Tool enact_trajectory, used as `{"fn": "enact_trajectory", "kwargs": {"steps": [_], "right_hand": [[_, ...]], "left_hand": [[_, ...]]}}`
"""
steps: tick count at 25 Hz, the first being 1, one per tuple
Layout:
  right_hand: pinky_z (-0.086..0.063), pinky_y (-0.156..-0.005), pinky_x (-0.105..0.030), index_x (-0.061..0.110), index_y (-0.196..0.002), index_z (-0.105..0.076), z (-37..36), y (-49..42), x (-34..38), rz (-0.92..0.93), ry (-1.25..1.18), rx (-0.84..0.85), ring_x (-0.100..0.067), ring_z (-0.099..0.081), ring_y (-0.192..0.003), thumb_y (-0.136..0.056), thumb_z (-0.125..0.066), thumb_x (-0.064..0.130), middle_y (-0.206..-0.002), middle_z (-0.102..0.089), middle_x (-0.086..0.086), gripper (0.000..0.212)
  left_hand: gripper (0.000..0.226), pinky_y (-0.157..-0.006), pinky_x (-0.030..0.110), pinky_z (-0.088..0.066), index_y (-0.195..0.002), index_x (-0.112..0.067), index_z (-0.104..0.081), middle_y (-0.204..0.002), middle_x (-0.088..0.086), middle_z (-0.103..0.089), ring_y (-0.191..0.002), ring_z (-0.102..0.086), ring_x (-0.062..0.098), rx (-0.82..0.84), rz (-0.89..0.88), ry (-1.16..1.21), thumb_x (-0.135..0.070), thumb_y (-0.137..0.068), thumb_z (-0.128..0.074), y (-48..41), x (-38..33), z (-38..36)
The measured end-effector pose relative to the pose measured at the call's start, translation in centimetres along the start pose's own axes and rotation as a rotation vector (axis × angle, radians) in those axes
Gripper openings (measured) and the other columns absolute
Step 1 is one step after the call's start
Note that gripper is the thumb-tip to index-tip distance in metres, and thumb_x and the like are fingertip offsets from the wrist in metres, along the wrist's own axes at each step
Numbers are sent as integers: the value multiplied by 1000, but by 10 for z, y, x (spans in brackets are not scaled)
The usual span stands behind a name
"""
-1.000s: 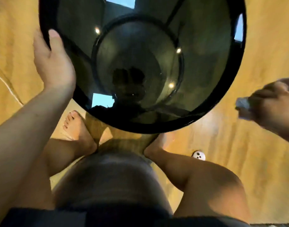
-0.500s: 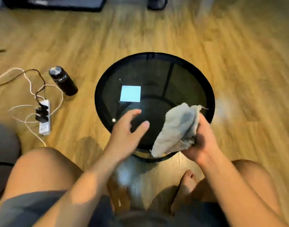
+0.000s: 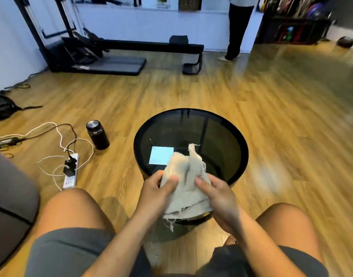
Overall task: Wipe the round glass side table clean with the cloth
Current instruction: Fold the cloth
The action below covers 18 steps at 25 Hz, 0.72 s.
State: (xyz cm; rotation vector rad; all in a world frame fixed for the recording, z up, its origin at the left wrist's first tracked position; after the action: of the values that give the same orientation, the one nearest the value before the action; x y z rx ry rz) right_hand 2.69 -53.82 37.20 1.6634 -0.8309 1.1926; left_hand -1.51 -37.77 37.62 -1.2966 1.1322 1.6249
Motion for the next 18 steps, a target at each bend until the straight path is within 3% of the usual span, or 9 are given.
{"fn": "enact_trajectory", "kwargs": {"steps": [2,4,6,8,12,14,16,18], "right_hand": [[-54,-89,-49,12,-110,-69,8,3,5,-9,-104,-59,-34,-69,-103,-99,-48,22,-109,-73,-15,25],[-53,-84,-44,7,-114,-67,16,7,8,-97,-340,-58,-34,-68,-103,-94,-46,24,-112,-72,-17,34],[-51,-89,-45,8,-117,-68,18,10,14,-198,-462,-28,-36,-66,-107,-88,-52,40,-116,-71,-17,46],[-48,-97,-49,12,-119,-68,18,8,21,-183,-391,-2,-34,-66,-109,-88,-58,49,-117,-71,-14,49],[-50,-98,-50,10,-124,-62,21,-1,41,-33,-298,-58,-33,-69,-106,-81,-69,22,-115,-72,-15,45],[-51,-96,-53,13,-120,-63,21,-5,54,59,-212,-114,-32,-70,-102,-82,-70,24,-112,-73,-14,40],[-54,-91,-52,14,-115,-62,24,-9,66,153,-153,-221,-30,-72,-96,-79,-72,25,-109,-73,-13,39],[-55,-87,-51,13,-117,-59,25,-14,67,151,-345,-218,-31,-72,-97,-79,-70,24,-113,-71,-16,41]], "left_hand": [[10,-81,48,-56,-95,-16,-68,-95,10,-75,-91,-71,30,-2,90,254,-24,-89,-64,-1,-2,4],[14,-84,48,-56,-104,-11,-65,-104,14,-73,-97,-70,30,92,145,434,-15,-94,-57,2,-12,3],[16,-80,44,-57,-107,-12,-63,-105,13,-72,-97,-70,28,167,117,386,-15,-92,-59,1,-22,3],[24,-74,40,-57,-108,-15,-62,-102,13,-72,-92,-71,27,234,52,296,-16,-84,-65,-1,-34,3],[52,-73,40,-59,-129,-36,-52,-108,17,-72,-92,-72,30,301,-65,264,-8,-87,-64,-4,-59,6],[58,-83,44,-59,-133,-48,-49,-115,10,-72,-99,-71,28,346,-134,115,-5,-95,-57,-6,-69,8],[51,-98,47,-53,-128,-46,-57,-131,-1,-64,-113,-65,25,387,-190,-35,-11,-91,-56,-8,-75,9],[48,-102,47,-50,-125,-41,-63,-134,-3,-62,-118,-62,25,410,-195,-18,-13,-86,-55,-9,-81,10]]}}
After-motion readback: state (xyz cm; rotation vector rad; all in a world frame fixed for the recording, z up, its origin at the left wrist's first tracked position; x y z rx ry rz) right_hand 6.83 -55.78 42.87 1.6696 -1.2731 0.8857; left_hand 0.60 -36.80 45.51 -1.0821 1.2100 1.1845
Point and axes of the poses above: each hand's wrist, its own y-axis away from the middle knuckle, its own z-axis out of the back of the hand, x = y × z, the point moved 4 cm from there along -y, towards the middle knuckle
